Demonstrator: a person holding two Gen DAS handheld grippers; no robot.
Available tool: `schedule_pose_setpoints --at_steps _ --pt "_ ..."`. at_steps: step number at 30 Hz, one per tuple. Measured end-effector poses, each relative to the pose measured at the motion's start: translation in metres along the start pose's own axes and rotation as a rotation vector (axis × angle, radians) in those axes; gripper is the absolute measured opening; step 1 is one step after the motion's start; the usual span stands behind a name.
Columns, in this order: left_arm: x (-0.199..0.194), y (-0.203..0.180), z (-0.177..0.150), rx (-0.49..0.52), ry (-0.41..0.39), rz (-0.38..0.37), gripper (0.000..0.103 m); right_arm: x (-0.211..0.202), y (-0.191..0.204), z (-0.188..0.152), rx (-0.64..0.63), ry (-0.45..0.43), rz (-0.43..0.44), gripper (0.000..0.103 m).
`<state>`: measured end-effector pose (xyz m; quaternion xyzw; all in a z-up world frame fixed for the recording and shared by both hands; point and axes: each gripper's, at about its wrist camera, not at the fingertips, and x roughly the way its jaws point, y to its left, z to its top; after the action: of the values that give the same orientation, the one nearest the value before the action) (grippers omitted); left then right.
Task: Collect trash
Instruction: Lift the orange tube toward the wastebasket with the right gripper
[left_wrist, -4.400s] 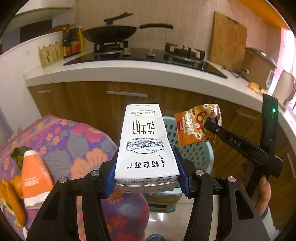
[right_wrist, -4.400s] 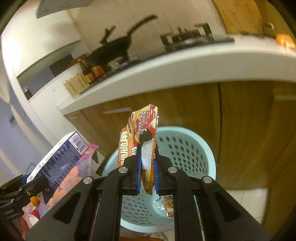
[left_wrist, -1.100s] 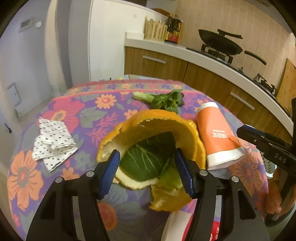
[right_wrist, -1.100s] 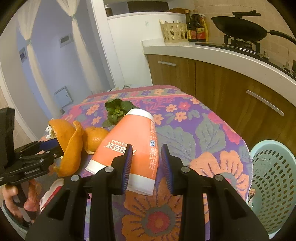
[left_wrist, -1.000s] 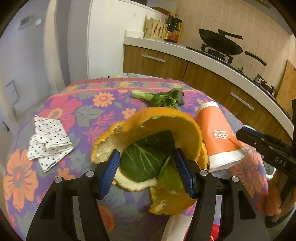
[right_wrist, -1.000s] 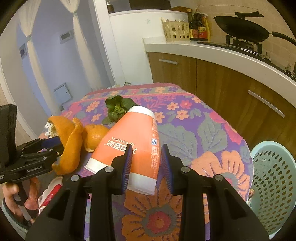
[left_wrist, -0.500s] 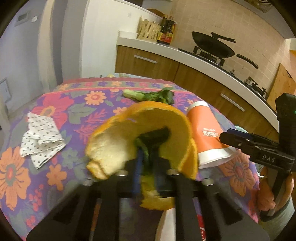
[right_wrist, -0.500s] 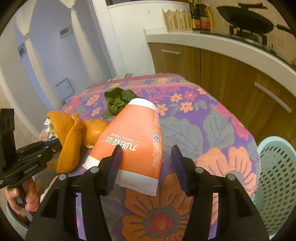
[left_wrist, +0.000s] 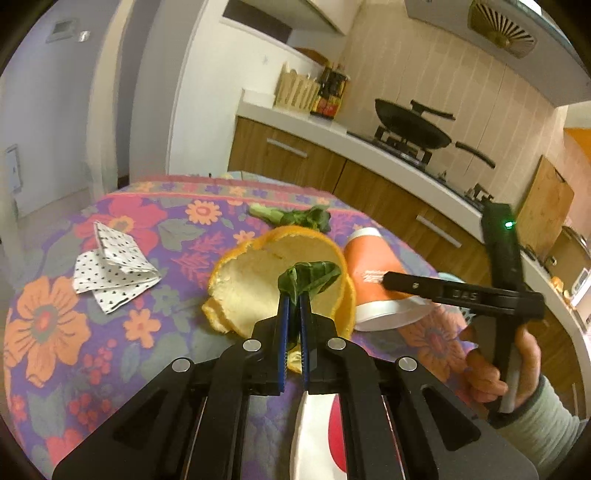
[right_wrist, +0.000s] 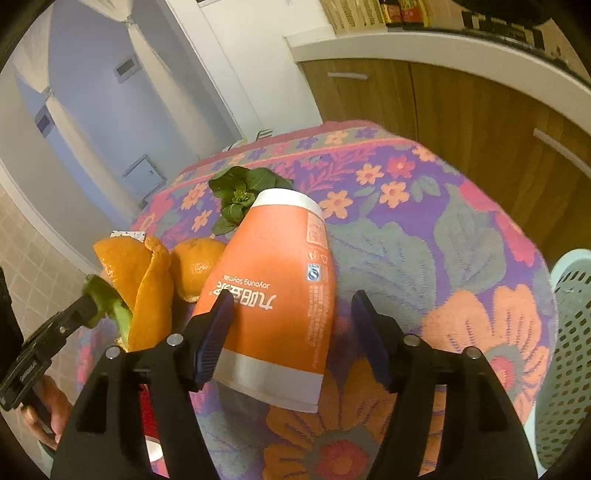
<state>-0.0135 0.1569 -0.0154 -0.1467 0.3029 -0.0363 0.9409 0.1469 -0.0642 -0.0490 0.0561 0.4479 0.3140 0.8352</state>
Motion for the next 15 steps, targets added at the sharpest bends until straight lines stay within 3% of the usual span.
schedule_pose_setpoints --at_steps 5,8,15 --pt "-0.013 -0.002 0.0 0.0 -0.029 -0.013 0.003 0.011 0.003 0.003 0.029 0.046 0.066 0.062" --pt "-0.024 -0.004 0.001 -0.004 -0.054 -0.017 0.003 0.011 0.008 0.003 0.032 0.045 0.112 0.04" --pt "-0.046 -0.013 0.013 0.009 -0.116 -0.028 0.003 -0.013 0.007 -0.004 0.059 -0.032 0.199 0.021"
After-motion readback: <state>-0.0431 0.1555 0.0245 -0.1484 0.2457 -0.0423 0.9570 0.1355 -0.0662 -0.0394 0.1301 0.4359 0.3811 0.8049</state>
